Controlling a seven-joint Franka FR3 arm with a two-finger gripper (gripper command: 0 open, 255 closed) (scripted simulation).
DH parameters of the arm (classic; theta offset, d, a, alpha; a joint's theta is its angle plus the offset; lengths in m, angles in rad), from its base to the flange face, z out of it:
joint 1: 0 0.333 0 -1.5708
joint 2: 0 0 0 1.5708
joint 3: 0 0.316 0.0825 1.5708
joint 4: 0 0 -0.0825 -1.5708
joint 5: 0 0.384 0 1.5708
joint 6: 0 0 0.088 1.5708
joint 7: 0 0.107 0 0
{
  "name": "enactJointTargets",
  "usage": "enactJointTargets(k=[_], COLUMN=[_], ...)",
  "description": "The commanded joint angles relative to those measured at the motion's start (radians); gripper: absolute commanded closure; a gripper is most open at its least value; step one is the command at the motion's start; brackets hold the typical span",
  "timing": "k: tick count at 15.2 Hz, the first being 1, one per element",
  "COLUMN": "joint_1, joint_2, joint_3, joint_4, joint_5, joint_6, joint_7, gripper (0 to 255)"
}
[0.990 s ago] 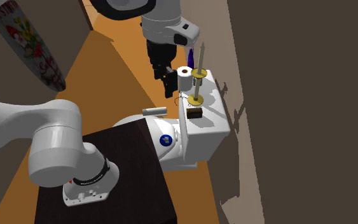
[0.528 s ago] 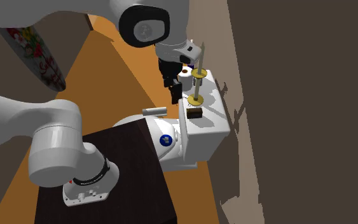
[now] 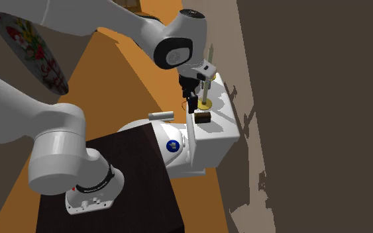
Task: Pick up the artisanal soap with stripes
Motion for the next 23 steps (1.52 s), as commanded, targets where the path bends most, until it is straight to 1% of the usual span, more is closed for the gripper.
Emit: enactJointTargets(k=[1, 4, 7, 10, 13, 14, 21, 23], joint_1=[-0.009, -0.023, -0.024, -0.004, 0.033, 0.035, 0.064, 0.064], joint_2=[0.087, 0.217, 0.352, 0.486, 0.614, 0.614, 0.708, 0.708], joint_3=[0.028, 0.055, 0.061, 0.042, 0.005, 0.002, -0.037, -0.038], joint_4=[0.022, 0.062, 0.116, 0.184, 0.265, 0.265, 0.275, 0.275], joint_5=[-0.026, -0.088, -0.174, -0.267, -0.346, -0.345, -0.405, -0.405], joint_6=[0.066, 0.152, 0.222, 0.275, 0.313, 0.313, 0.392, 0.392], joint_7=[0.063, 0.16, 0.268, 0.376, 0.472, 0.471, 0.515, 0.515], gripper=[0, 0, 0, 0, 0, 0, 0, 0])
